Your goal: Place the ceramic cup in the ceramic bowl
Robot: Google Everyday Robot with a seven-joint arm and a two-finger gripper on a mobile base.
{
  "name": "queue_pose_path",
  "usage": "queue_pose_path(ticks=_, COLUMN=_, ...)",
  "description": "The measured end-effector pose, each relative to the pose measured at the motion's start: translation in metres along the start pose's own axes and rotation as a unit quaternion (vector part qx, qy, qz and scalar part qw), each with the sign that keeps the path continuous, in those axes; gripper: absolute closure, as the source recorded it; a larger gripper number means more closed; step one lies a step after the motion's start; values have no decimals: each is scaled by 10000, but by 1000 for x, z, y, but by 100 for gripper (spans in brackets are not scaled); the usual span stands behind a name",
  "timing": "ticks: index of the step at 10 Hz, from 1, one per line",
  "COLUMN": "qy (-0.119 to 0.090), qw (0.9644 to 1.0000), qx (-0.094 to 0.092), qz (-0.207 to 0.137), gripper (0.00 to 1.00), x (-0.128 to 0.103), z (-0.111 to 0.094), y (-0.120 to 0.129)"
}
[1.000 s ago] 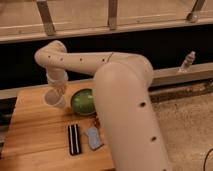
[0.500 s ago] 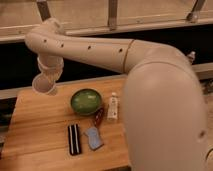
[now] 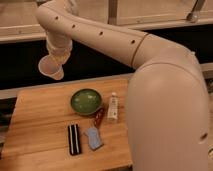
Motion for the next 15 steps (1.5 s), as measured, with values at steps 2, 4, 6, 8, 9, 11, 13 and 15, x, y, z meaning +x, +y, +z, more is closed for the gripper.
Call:
queue_pose_path(ticks=2, qy=139, qw=9996, qx=-33, qz=236, gripper=92, x=2, z=18, y=-20)
queue_pose_path(ticks=4, qy=399, qw=9979, qx=-84, qz=506, gripper=92, x=17, z=60, y=-42)
queue_pose_path(ticks=6, qy=613, qw=9954, qx=-143, qz=720, gripper=92, x=35, z=100, y=-60)
queue_pose_path(ticks=8, qy=836, qw=9915, qx=-223, qz=972, gripper=92, x=58, z=141, y=-77)
queue_pose_path(ticks=9, qy=966, qw=9881, qx=-271, qz=1165, gripper=92, x=75, z=161, y=-92)
queue_pose_path(ticks=11, qy=1149, qw=9812, qx=-329, qz=1516, gripper=92, x=105, z=178, y=-121)
queue_pose_path(ticks=13, qy=1260, qw=9757, qx=-381, qz=1751, gripper=92, x=121, z=183, y=-136)
queue_pose_path(ticks=15, qy=1368, qw=9728, qx=-441, qz=1818, gripper=92, x=127, z=190, y=-136)
